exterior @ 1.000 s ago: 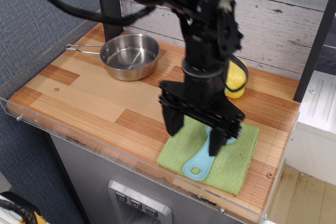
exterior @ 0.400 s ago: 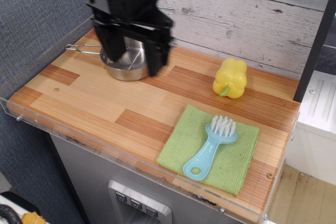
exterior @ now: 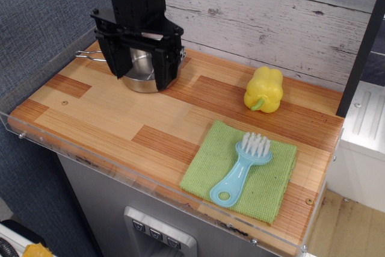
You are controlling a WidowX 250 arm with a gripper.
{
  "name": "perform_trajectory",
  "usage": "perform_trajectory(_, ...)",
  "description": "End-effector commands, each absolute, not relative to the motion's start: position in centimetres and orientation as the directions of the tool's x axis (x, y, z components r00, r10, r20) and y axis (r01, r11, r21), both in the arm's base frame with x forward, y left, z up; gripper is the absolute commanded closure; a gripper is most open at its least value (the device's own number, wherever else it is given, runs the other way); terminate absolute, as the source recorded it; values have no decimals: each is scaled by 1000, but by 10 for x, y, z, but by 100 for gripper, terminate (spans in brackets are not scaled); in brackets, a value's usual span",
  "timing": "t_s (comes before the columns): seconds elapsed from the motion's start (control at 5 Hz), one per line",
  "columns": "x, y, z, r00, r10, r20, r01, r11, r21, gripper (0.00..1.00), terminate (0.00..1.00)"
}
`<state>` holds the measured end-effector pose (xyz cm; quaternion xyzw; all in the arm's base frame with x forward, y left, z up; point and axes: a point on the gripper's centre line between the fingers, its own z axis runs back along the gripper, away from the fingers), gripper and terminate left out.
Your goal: Place the blue brush on top of the green towel
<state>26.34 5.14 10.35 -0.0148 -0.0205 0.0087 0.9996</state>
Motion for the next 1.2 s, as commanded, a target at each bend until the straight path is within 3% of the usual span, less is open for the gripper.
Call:
perform_trajectory(0.0, 261, 54, 117, 993, -20, 116, 16, 999, 31, 0, 0)
perform_trajectory(0.8, 260, 61, 114, 987, 0, 160, -6, 999, 38, 0, 0)
perform_trajectory(1.0, 260, 61, 114, 987, 0, 160, -6, 999, 38, 0, 100)
